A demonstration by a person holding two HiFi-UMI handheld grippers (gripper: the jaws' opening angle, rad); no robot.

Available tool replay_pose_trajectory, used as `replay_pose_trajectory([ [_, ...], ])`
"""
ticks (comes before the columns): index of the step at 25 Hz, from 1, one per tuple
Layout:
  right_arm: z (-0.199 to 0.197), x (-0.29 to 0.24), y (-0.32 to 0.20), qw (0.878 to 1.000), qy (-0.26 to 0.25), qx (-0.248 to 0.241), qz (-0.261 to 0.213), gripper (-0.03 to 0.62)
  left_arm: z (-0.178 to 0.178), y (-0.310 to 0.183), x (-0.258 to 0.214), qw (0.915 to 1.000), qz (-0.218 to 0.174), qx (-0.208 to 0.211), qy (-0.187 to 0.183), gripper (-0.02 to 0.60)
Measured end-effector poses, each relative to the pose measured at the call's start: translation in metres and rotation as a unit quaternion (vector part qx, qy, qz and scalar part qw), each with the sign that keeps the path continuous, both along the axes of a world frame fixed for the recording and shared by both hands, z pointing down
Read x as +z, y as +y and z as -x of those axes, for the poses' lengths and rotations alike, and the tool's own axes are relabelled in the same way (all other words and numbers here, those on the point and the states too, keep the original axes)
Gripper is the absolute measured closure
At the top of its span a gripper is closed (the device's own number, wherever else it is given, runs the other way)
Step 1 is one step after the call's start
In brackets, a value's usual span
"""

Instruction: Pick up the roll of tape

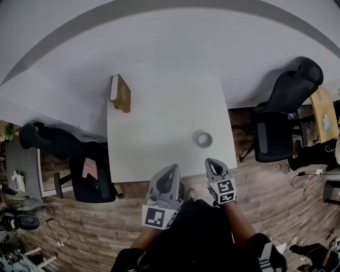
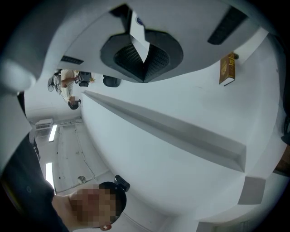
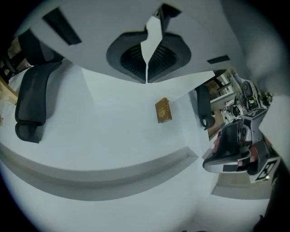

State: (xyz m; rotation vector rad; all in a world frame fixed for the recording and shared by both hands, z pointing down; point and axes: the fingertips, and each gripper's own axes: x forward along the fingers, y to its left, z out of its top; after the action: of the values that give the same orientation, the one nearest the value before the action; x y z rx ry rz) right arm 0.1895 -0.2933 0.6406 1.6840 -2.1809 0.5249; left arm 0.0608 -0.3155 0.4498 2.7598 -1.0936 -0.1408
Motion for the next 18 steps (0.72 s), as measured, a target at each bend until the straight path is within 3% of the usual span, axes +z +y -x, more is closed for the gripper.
replay_pose_trajectory([
  [9, -0.008, 0.094, -0.031, 0.989, 0.083, -0.053, 0.112, 0.529, -0.005, -0.038, 0.016, 0.999, 0.042, 0.009, 0.01, 0.558],
  [18, -0.025, 0.171, -0.046, 0.946, 0.215, -0.135, 0.201, 0.505, -0.007, -0.054, 0.025, 0.9984, 0.055, 0.015, 0.006, 0.558],
])
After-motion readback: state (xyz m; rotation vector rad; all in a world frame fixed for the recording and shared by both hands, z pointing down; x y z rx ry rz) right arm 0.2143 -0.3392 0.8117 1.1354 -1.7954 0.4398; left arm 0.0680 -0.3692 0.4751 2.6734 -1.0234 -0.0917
